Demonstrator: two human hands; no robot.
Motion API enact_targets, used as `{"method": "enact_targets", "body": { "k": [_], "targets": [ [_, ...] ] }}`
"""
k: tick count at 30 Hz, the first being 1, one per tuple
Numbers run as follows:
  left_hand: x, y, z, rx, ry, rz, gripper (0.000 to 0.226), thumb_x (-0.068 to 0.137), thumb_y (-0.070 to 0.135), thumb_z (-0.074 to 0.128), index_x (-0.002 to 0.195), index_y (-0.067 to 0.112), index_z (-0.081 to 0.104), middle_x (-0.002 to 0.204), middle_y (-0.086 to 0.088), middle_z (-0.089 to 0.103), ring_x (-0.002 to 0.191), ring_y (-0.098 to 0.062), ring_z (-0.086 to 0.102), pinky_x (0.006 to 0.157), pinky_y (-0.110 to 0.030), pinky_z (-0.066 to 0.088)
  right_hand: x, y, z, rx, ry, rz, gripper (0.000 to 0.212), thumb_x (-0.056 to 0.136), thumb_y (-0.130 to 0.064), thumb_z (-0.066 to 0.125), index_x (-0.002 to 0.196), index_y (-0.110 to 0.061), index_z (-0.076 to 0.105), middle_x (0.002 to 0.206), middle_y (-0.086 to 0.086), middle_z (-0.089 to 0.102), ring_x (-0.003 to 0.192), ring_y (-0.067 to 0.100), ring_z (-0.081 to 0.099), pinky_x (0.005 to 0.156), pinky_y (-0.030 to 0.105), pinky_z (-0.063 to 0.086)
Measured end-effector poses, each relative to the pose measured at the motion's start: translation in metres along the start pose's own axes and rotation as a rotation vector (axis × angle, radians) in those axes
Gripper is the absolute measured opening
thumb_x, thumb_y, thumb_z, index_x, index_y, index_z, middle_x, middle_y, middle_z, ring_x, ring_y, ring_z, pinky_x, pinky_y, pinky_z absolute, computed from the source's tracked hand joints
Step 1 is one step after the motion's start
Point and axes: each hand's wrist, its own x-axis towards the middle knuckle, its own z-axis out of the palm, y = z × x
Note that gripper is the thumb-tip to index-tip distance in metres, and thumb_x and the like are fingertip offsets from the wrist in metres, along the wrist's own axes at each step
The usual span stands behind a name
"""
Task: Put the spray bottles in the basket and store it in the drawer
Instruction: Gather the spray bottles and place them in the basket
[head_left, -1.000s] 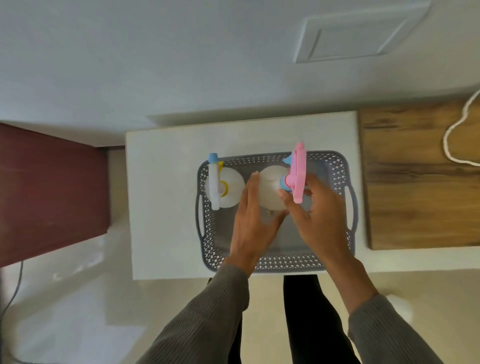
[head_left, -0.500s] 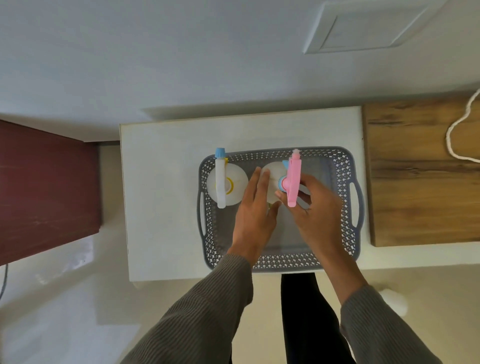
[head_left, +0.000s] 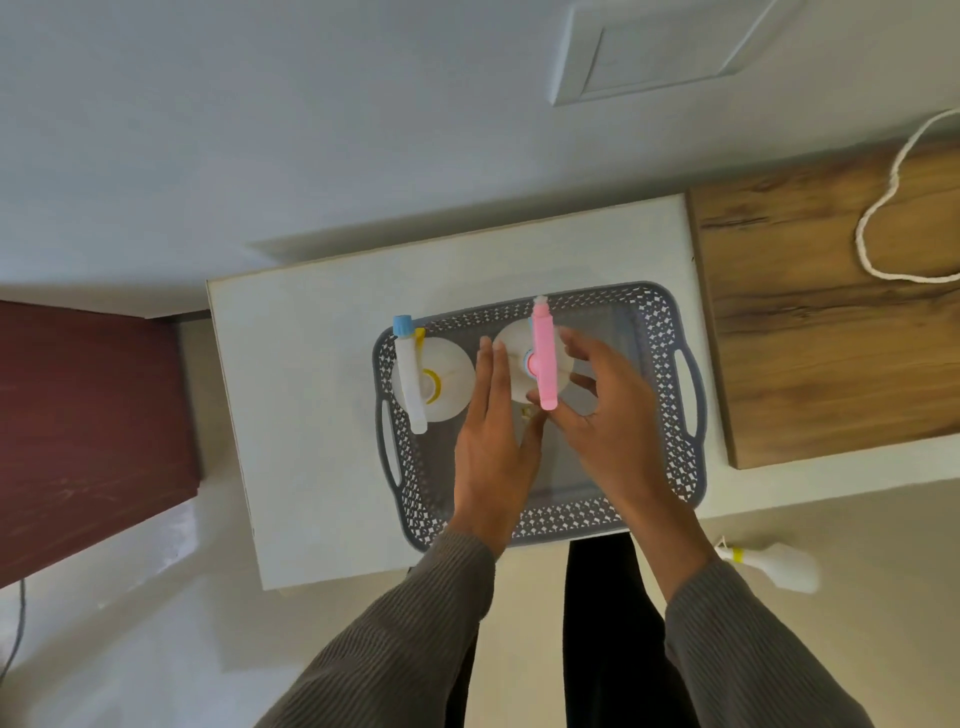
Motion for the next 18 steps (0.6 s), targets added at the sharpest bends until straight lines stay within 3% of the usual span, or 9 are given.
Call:
{"method": "enact_targets", "body": {
  "k": [3, 5, 7, 9, 11, 12, 15, 18],
  "targets": [
    [-0.027, 0.012, -0.007, 0.0, 0.102, -0.031, 0.073, 0.09, 0.019, 0.066, 0.152, 0.02, 0.028, 0.158, 0.001, 0.031, 0.132, 0.025, 0.015, 0.099, 0.008, 0.015, -0.009, 0.003, -0.018, 0.027, 0.048, 0.056, 0.067, 0.079, -0.035, 0.079, 0.138, -0.024, 0.049, 0.135, -0.007, 0.055, 0.117, 0.009, 0.055, 0.095, 0.03, 0.051],
    [-0.05, 0.017, -0.01, 0.051, 0.187, 0.091, 0.052, 0.092, 0.018, 0.061, 0.141, 0.006, 0.047, 0.143, -0.008, 0.05, 0.135, 0.001, 0.038, 0.108, -0.006, 0.027, -0.017, 0.008, -0.036, 0.011, 0.116, 0.079, 0.062, 0.083, -0.036, 0.075, 0.138, -0.023, 0.05, 0.135, -0.008, 0.054, 0.12, 0.011, 0.055, 0.098, 0.037, 0.052],
    [-0.07, 0.024, -0.005, 0.04, 0.194, 0.217, 0.037, 0.093, 0.016, 0.056, 0.126, 0.0, 0.059, 0.127, -0.008, 0.06, 0.125, -0.009, 0.052, 0.105, -0.02, 0.042, -0.024, 0.019, -0.06, -0.01, 0.182, 0.107, 0.054, 0.088, -0.037, 0.069, 0.137, -0.022, 0.051, 0.137, -0.008, 0.054, 0.125, 0.013, 0.053, 0.101, 0.042, 0.05],
    [-0.081, 0.036, 0.009, -0.002, 0.086, 0.342, 0.031, 0.092, 0.01, 0.056, 0.12, 0.001, 0.064, 0.125, -0.004, 0.061, 0.123, -0.009, 0.055, 0.102, -0.025, 0.047, -0.03, 0.034, -0.088, -0.044, 0.239, 0.142, 0.05, 0.091, -0.037, 0.064, 0.137, -0.023, 0.05, 0.138, -0.005, 0.053, 0.128, 0.013, 0.049, 0.105, 0.032, 0.046],
    [-0.081, 0.056, 0.032, -0.009, -0.045, 0.473, 0.03, 0.09, 0.007, 0.057, 0.119, 0.004, 0.065, 0.129, -0.003, 0.06, 0.124, -0.008, 0.054, 0.102, -0.023, 0.046, -0.036, 0.053, -0.121, -0.11, 0.307, 0.2, 0.05, 0.093, -0.037, 0.061, 0.139, -0.023, 0.046, 0.14, -0.004, 0.05, 0.129, 0.012, 0.046, 0.1, 0.002, 0.031],
    [-0.077, 0.071, 0.046, -0.013, -0.099, 0.529, 0.031, 0.09, 0.005, 0.058, 0.12, 0.005, 0.065, 0.131, -0.002, 0.058, 0.125, -0.008, 0.054, 0.103, -0.023, 0.045, -0.039, 0.062, -0.137, -0.13, 0.34, 0.233, 0.052, 0.093, -0.038, 0.06, 0.14, -0.022, 0.044, 0.143, -0.002, 0.048, 0.131, 0.013, 0.043, 0.095, -0.003, 0.024],
    [-0.048, 0.127, 0.102, -0.012, -0.178, 0.648, 0.034, 0.091, 0.002, 0.06, 0.125, 0.006, 0.061, 0.133, -0.004, 0.057, 0.124, -0.015, 0.055, 0.104, -0.025, 0.044, -0.045, 0.095, -0.188, -0.139, 0.394, 0.299, 0.057, 0.094, -0.04, 0.057, 0.144, -0.019, 0.039, 0.15, 0.001, 0.04, 0.137, 0.014, 0.034, 0.096, 0.009, 0.025],
    [-0.006, 0.191, 0.165, 0.074, -0.202, 0.78, 0.035, 0.088, 0.002, 0.065, 0.124, 0.004, 0.063, 0.13, -0.016, 0.06, 0.12, -0.028, 0.058, 0.098, -0.036, 0.05, -0.046, 0.129, -0.233, -0.145, 0.391, 0.362, 0.064, 0.095, -0.038, 0.056, 0.149, -0.016, 0.031, 0.156, 0.004, 0.032, 0.141, 0.016, 0.029, 0.095, 0.011, 0.023]
  ]
}}
